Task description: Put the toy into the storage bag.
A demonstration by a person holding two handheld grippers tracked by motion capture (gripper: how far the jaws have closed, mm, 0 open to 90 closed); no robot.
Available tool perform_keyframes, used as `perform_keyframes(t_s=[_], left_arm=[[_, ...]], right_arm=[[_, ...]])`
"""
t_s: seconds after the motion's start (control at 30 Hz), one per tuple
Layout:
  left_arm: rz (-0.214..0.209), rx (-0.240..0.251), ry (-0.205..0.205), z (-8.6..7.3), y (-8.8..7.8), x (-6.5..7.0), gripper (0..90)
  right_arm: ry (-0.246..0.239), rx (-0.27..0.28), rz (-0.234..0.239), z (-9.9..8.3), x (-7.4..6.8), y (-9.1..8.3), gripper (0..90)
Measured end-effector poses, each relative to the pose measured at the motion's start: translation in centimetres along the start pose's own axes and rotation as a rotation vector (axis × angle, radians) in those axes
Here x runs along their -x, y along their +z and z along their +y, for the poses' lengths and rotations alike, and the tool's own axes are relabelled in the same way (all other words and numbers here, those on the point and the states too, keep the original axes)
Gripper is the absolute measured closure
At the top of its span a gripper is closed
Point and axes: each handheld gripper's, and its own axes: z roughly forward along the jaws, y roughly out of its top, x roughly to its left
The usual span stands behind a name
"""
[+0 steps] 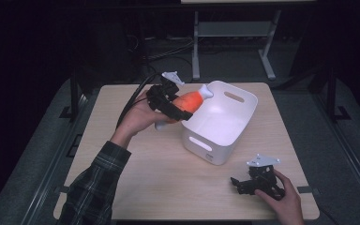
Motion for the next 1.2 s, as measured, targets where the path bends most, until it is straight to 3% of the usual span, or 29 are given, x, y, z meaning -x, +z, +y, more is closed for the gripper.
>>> perform_keyframes(t_s=[0.77,1.2], left_arm=[[0.029,-0.013,-0.022,4.3,3.7,-0.7,23.0],[0.042,-0.046,-0.064,6.1,7.3,-0.9,22.8]], right_arm=[[0.000,0.000,0.002,0.0,0.0,0.0,0.0],[-0.002,0.000,0.001,0.0,0.0,0.0,0.0]])
